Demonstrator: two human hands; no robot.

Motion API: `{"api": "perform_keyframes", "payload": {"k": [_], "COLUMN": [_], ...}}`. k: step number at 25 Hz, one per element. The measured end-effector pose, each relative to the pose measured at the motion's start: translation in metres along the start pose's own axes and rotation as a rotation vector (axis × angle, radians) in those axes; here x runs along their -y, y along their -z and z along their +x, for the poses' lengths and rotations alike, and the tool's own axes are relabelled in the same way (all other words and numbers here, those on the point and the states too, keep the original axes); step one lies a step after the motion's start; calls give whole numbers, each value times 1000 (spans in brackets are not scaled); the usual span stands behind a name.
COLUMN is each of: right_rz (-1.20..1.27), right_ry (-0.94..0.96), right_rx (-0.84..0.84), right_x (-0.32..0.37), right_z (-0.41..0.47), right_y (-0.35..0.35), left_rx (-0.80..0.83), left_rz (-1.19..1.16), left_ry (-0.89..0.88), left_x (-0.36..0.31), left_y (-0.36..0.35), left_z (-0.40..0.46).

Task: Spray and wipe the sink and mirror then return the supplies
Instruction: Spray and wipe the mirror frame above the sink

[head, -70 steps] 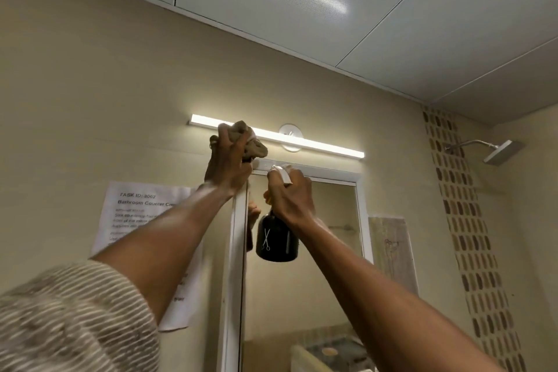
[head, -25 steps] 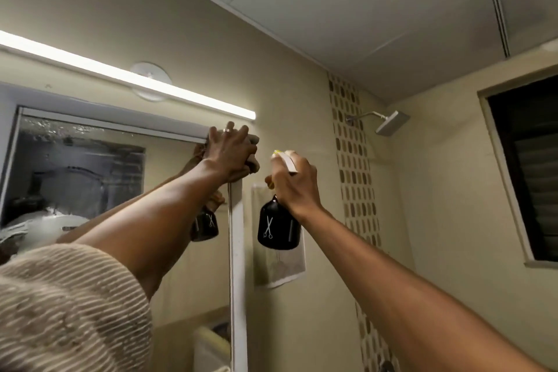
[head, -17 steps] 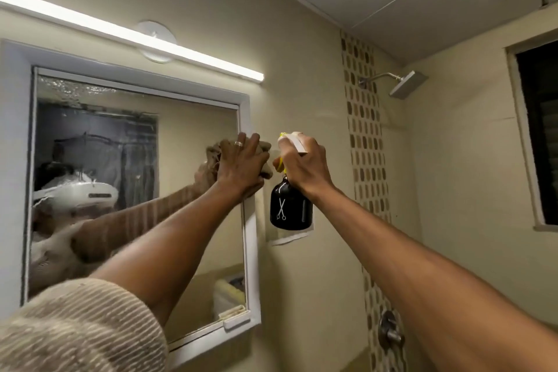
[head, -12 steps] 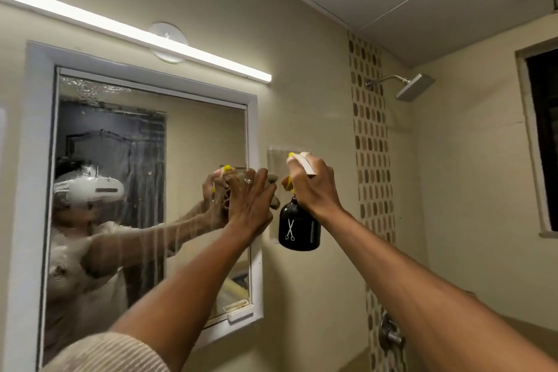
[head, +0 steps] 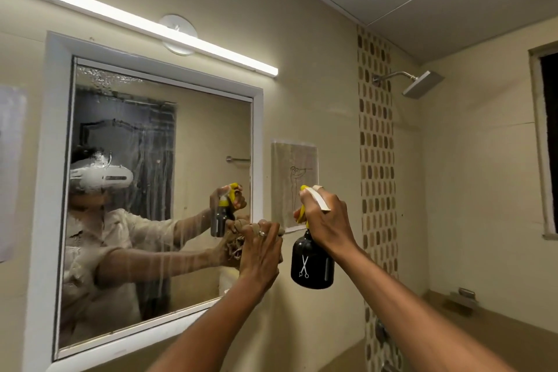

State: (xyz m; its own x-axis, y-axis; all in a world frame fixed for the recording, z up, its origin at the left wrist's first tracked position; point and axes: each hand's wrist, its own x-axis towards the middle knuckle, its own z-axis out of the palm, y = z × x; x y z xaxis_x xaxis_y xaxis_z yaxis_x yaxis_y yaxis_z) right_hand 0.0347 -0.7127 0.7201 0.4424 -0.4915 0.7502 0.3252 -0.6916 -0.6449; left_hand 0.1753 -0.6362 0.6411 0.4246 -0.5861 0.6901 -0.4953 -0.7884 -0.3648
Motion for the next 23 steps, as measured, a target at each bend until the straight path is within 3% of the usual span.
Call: {"api": "perform_keyframes", "payload": {"k": [10,13,16,18,21,23], "right_rz": [26,16,18,24,55,86], "right_ry": [-13,-25,-18,-21,-36,-64], "right_rx": [93,96,108,113,114,123], "right_x": [-33,-40,-41,-41,-39,-36], "right_z": [-29,-34,-36,-37,-39,-49], "right_y": [-3,-4,-4,-5,-8,-19], "left_rx": [147,98,178,316,378,389], "left_rz": [256,371,496,525,285,-80], "left_ry": [-146,-275,-535,-588,-529,-298], "left_x": [-48,-43,-46,-50,-40,-18], "left_y": [-69,-79,-81,-80,-73,-63], "left_z": [-50,-49,-59,-74,-120,-162]}}
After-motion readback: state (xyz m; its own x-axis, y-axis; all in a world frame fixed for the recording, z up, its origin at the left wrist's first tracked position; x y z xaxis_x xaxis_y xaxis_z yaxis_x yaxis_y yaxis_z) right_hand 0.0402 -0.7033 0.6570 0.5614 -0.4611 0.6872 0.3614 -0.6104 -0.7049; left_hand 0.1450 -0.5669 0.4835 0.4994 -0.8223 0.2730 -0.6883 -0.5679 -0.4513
